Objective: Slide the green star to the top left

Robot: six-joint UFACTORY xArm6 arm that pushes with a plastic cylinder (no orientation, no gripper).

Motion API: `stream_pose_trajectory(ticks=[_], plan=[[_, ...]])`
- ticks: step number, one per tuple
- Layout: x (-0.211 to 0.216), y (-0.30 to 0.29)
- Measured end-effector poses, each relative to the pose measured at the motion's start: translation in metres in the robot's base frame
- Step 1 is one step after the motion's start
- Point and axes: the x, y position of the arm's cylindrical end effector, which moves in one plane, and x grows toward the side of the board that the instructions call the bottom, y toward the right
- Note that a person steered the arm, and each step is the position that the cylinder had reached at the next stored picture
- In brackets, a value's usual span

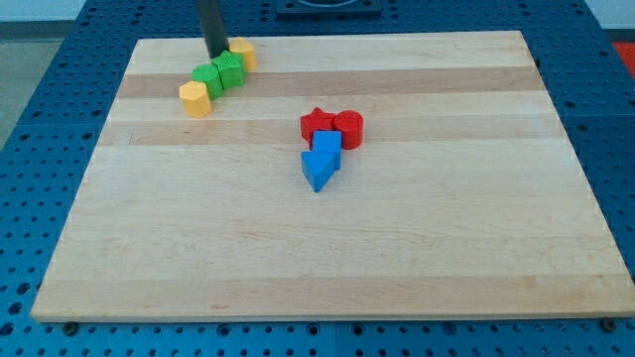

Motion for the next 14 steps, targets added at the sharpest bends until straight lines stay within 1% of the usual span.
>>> stream_pose_trajectory(ticks=[2, 3, 4, 5, 6, 7, 8, 10, 11, 12, 13, 14], plan=[[-0.004, 0.081], [0.011, 0.116], [0.053, 0.121], [0.074, 0.116], [0.07, 0.105], [0.05, 0.086], [0.042, 0.06], [0.04, 0.021], [0.041, 0.014], [0.052, 0.012], [0.075, 0.012], [0.083, 0.008]])
